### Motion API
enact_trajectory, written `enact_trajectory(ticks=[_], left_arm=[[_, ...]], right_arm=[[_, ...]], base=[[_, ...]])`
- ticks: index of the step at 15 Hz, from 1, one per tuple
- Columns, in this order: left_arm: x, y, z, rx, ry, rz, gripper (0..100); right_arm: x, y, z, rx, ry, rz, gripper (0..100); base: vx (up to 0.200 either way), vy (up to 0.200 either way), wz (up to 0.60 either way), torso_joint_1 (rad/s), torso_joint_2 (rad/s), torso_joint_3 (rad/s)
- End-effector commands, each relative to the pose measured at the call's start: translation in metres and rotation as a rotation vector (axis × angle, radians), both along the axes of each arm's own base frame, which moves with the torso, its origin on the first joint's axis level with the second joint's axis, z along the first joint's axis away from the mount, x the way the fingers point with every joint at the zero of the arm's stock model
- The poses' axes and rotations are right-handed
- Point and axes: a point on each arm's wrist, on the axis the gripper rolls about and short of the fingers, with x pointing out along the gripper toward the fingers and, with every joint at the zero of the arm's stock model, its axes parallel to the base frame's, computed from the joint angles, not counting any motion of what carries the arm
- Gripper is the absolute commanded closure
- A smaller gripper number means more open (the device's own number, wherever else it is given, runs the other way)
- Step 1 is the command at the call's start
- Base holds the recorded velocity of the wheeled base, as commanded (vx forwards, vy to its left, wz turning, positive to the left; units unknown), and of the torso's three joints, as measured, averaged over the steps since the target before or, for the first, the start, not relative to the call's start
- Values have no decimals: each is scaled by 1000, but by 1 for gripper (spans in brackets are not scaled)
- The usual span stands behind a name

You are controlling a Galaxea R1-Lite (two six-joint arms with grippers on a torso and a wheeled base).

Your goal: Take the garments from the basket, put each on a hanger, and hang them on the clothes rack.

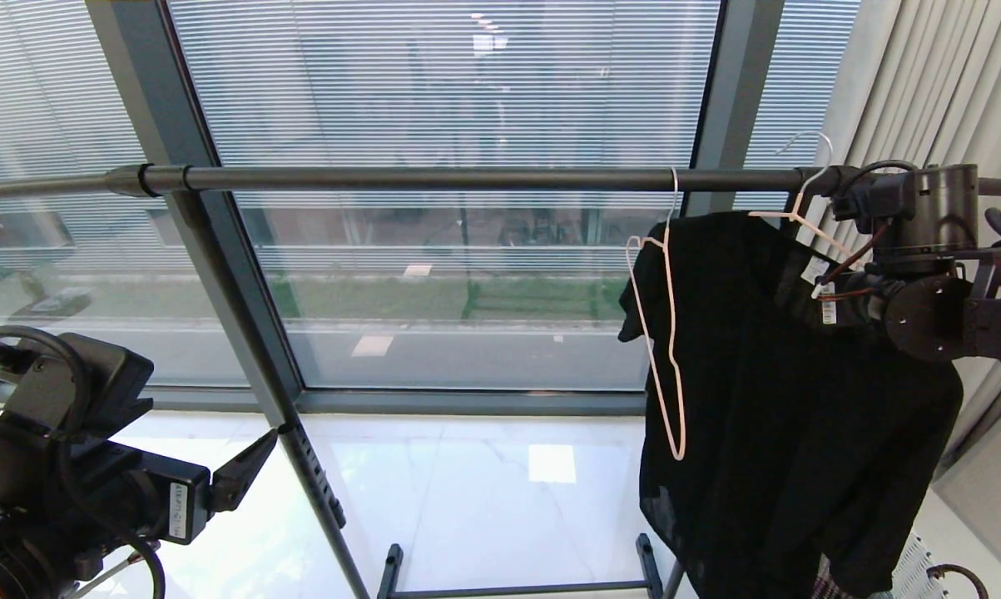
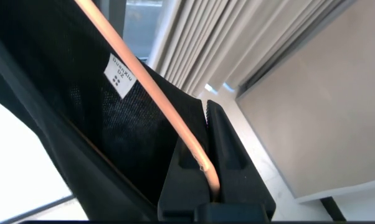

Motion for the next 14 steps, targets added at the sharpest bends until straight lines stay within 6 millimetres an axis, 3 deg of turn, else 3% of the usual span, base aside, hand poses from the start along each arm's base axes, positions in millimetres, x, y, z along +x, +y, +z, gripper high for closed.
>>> enact_trajectory(ticks=[1,5,14], left_arm=[[0,0,0,0,0,0,0],[-2,1,1,-3,-9,1,0],[-3,1,-2,1,3,1,0]], right_arm=[[12,5,-4,-13,12,3,100],[33,14,-13,-43,37,11,100],[39,19,-25,-66,72,21,100]], base=[[0,0,0,0,0,0],[0,0,0,0,0,0],[0,0,0,0,0,0]])
